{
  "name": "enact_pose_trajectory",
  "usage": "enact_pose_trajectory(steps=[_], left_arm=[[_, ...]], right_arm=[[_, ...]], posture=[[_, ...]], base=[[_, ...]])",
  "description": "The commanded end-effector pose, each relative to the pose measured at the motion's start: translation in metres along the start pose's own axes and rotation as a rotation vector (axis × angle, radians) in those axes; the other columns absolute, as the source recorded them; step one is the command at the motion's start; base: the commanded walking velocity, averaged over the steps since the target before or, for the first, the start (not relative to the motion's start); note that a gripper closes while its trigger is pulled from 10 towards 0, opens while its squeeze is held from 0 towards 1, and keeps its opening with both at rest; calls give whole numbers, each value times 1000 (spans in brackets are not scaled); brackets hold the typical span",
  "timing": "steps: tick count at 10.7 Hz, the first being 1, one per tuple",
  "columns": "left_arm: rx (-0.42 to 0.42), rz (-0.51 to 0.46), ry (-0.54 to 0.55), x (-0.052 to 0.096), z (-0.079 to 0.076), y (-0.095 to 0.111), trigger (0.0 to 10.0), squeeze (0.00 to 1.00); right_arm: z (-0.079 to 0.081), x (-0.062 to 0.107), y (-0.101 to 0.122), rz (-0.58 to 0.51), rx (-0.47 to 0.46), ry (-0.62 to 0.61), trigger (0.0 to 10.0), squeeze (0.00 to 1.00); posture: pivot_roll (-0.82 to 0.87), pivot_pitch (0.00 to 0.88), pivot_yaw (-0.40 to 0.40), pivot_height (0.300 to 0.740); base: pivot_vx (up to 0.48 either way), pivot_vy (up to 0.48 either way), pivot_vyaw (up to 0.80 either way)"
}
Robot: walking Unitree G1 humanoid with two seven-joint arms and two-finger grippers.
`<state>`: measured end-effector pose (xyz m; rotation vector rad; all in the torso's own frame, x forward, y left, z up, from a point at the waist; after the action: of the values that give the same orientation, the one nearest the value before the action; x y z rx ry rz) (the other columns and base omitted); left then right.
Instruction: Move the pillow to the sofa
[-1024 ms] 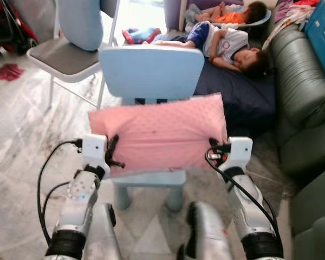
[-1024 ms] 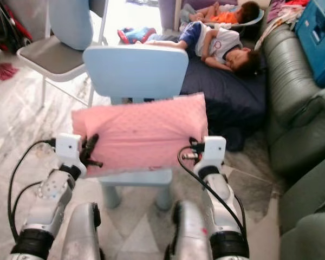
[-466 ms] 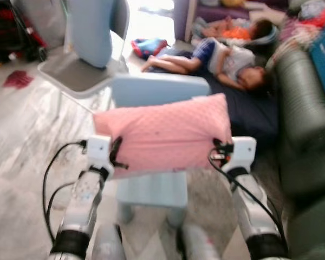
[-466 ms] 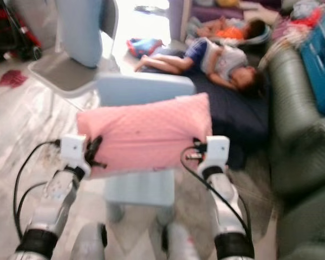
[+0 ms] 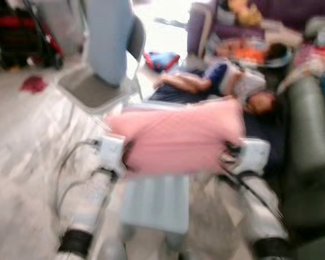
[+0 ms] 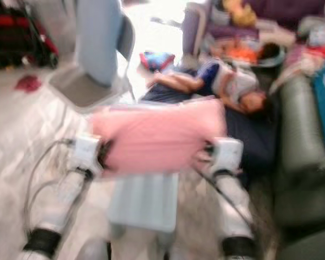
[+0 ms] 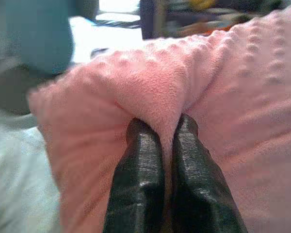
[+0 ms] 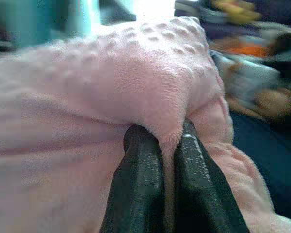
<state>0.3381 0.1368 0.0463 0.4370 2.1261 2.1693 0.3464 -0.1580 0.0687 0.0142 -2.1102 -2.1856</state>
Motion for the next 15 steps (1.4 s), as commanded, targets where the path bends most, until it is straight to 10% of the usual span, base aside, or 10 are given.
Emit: enact_pose_trajectory(steps=[1, 7, 15], left_arm=[[2, 9, -9, -3, -3, 0, 10000, 0], [6, 10, -11, -5, -4, 2, 10000, 0], [31, 17, -47, 0, -8, 1, 10000, 0]], right_arm=[[-18, 5, 1, -7, 18, -49, 10000, 0], [-32, 4, -13, 68, 171, -187, 10000, 0], [-34, 11, -25, 114, 18, -179, 10000, 0]], posture=[[-45, 0, -48, 740], [-45, 0, -55, 740], [-41, 0, -42, 740]], base=[[0, 0, 0], [0, 0, 0], [0, 0, -94]])
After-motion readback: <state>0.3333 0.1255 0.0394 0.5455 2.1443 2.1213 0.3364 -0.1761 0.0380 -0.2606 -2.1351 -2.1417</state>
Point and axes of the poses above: a point about 5 cm out from each wrist's last joint towards the gripper, its own x axis pointing back from the gripper into the wrist, its own y axis along the axis of the wrist's last joint, z = x × y, the point moved 6 cm from there along -x, pointing out of the wrist towards the gripper, and after that the axes turned 2 degrees about x, right-handed, at the moved point
